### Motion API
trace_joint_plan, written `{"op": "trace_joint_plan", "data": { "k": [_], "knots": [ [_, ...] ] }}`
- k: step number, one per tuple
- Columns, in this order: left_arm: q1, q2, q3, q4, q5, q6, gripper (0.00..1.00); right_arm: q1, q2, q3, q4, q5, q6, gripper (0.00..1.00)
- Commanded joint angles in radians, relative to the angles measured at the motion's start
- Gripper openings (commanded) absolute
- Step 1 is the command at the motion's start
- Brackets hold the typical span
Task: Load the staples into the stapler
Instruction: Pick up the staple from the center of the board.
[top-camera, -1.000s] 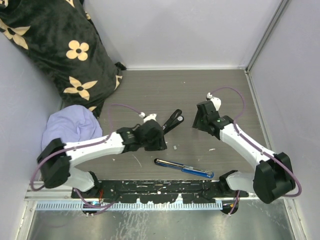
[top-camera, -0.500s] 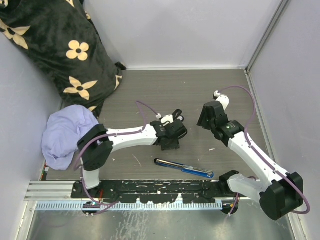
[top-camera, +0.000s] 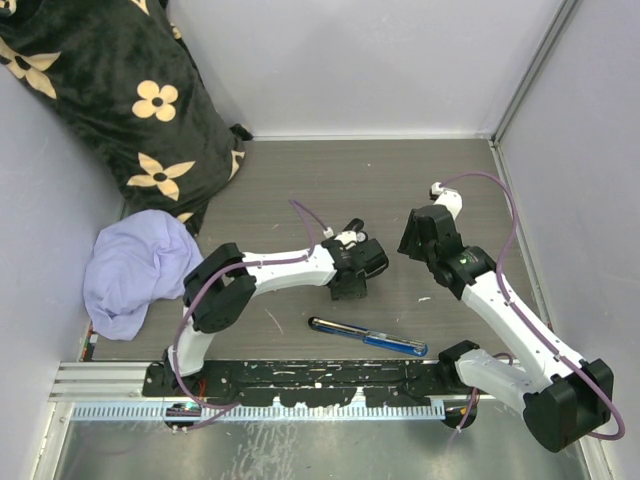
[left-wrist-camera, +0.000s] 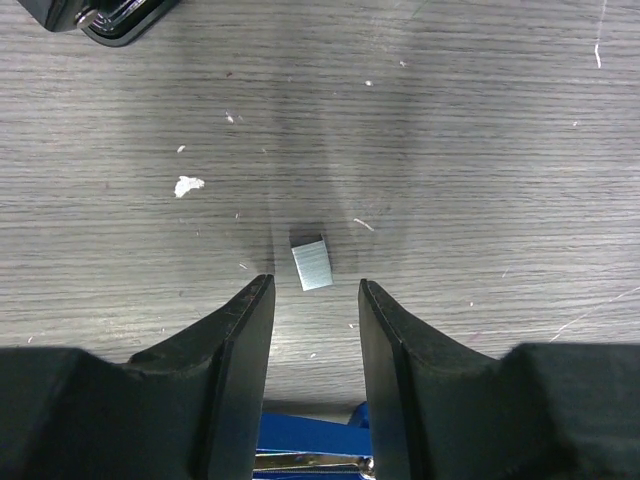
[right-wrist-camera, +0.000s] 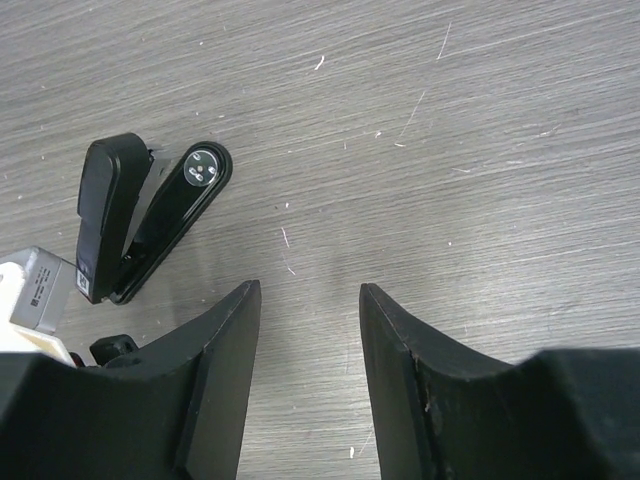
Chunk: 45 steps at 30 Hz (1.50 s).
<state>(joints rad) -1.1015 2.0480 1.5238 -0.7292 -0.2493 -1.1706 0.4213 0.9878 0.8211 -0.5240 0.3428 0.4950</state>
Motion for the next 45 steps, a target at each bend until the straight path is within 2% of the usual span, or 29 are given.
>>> {"op": "trace_joint_plan", "data": {
  "k": [1,7,14,17,23,29,37,45],
  "knots": [
    [-0.002,0.025,0.056,-0.043,-0.042,0.004,0.42,-0.005,-0.007,-0.010,0.029,0.009,-0.018,0.50],
    [-0.003,0.069,0.091,-0.077,-0.044,0.024,0.39,-0.005,-0.002,-0.017,0.036,-0.007,-0.018,0.48],
    [-0.001,0.085,0.107,-0.091,-0.069,0.063,0.27,-0.004,-0.018,-0.026,0.043,-0.023,-0.012,0.46],
    [-0.002,0.095,0.113,-0.120,-0.056,0.090,0.19,-0.004,-0.020,-0.029,0.043,-0.030,-0.009,0.46],
    [-0.002,0.097,0.106,-0.118,-0.058,0.169,0.16,-0.006,-0.029,-0.048,0.046,-0.045,-0.008,0.45],
    [-0.001,0.045,0.026,0.018,-0.025,0.317,0.16,-0.006,-0.032,-0.061,-0.012,-0.079,-0.030,0.45],
    [-0.001,-0.074,-0.099,0.201,0.036,0.520,0.16,-0.004,-0.083,-0.121,-0.063,-0.219,-0.018,0.47],
    [-0.002,-0.209,-0.204,0.318,0.192,0.717,0.16,-0.005,-0.042,-0.053,-0.083,-0.137,-0.049,0.49]
  ]
}}
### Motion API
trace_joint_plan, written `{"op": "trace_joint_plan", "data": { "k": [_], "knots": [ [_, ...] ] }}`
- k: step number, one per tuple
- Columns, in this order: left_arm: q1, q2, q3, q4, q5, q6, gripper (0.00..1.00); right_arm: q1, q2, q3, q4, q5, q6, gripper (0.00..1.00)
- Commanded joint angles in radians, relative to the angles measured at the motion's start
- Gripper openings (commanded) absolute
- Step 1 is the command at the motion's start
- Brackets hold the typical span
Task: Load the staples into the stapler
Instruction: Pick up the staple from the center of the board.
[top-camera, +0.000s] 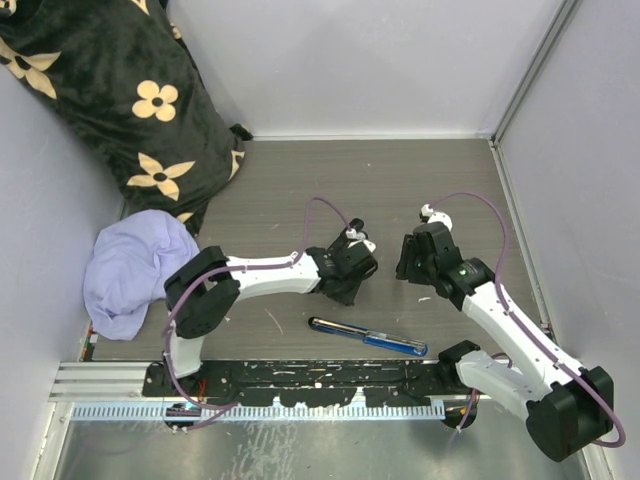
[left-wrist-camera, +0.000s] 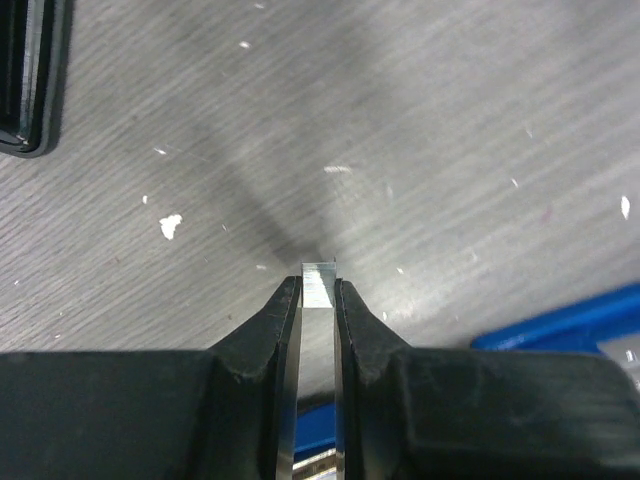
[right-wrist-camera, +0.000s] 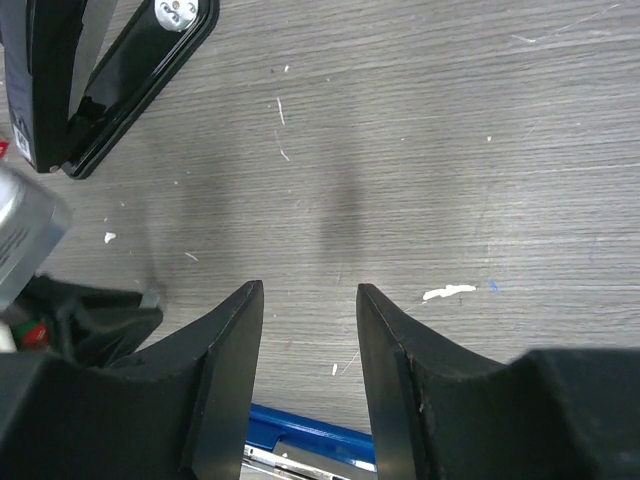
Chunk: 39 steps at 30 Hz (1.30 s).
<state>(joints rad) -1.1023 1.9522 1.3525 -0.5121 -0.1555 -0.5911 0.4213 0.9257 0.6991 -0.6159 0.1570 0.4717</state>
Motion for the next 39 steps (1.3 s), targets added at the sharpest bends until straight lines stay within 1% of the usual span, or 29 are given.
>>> {"op": "trace_joint_plan", "data": {
  "k": [1,5,11,13,18,21,26,32,39],
  "knots": [
    [-0.001,-0.130,-0.047,0.116,0.126,0.158,0.16,-0.006,0.035,0.077,0.009,0.072,-0.031,0.49],
    [-0.001,-0.208,-0.124,0.199,0.234,0.235,0.16,-0.006,0.083,0.108,0.015,0.121,-0.041,0.49],
    [-0.003,-0.294,-0.202,0.312,0.345,0.321,0.14,-0.030,0.116,0.124,0.061,0.101,-0.039,0.49],
    [-0.008,-0.309,-0.204,0.326,0.366,0.352,0.14,-0.074,0.125,0.118,0.081,0.073,-0.042,0.49],
    [-0.044,-0.328,-0.181,0.334,0.401,0.455,0.14,-0.243,0.133,0.083,0.137,-0.098,-0.062,0.49],
    [-0.066,-0.302,-0.137,0.307,0.417,0.510,0.14,-0.304,0.109,0.069,0.148,-0.151,-0.067,0.49],
    [-0.119,-0.228,-0.064,0.286,0.423,0.576,0.14,-0.331,0.060,0.054,0.168,-0.157,-0.066,0.50],
    [-0.193,-0.152,0.005,0.289,0.416,0.634,0.14,-0.358,0.085,0.040,0.212,-0.165,-0.076,0.49],
    [-0.212,-0.088,0.037,0.314,0.425,0.713,0.14,-0.398,0.087,0.038,0.231,-0.195,-0.097,0.49]
  ]
}}
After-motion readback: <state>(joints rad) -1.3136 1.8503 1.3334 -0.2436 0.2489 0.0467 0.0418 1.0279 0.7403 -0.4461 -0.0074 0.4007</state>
